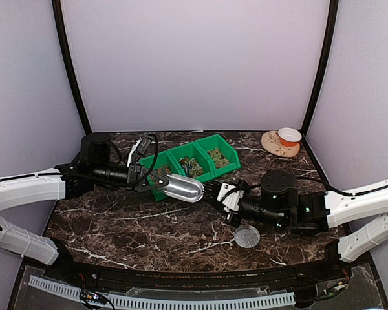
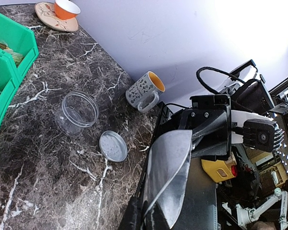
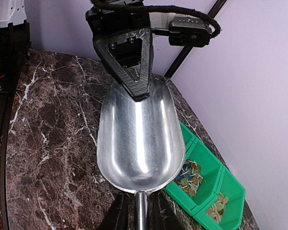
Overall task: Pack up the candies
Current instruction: Pass from the left arm to the right
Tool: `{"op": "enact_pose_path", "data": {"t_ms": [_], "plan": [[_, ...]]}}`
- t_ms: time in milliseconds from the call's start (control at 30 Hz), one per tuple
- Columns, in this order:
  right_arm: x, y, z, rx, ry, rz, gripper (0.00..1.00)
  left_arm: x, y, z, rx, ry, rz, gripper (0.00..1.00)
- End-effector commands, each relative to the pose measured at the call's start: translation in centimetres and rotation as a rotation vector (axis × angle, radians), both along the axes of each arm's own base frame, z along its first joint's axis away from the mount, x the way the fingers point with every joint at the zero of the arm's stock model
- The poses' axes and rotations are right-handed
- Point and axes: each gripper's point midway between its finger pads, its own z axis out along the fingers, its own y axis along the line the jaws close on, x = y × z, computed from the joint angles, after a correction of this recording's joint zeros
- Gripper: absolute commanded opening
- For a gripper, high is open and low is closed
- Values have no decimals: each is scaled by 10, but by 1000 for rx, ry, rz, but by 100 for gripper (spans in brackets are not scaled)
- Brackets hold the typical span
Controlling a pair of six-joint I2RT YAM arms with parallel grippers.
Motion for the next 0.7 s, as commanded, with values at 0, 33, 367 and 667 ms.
{"op": "enact_pose_path", "data": {"t_ms": [0, 33, 367, 667], "plan": [[-2, 4, 39, 134, -24, 17, 18, -3, -3, -6, -1, -11, -14, 0], [-2, 4, 39, 135, -23, 17, 19, -3, -2, -8, 2, -8, -14, 0], [-2, 2, 37, 128, -22, 10, 16, -1, -2, -11, 8, -5, 1, 0], [-1, 4, 30, 107, -10, 7, 19, -2, -1, -8, -4, -8, -1, 0]]}}
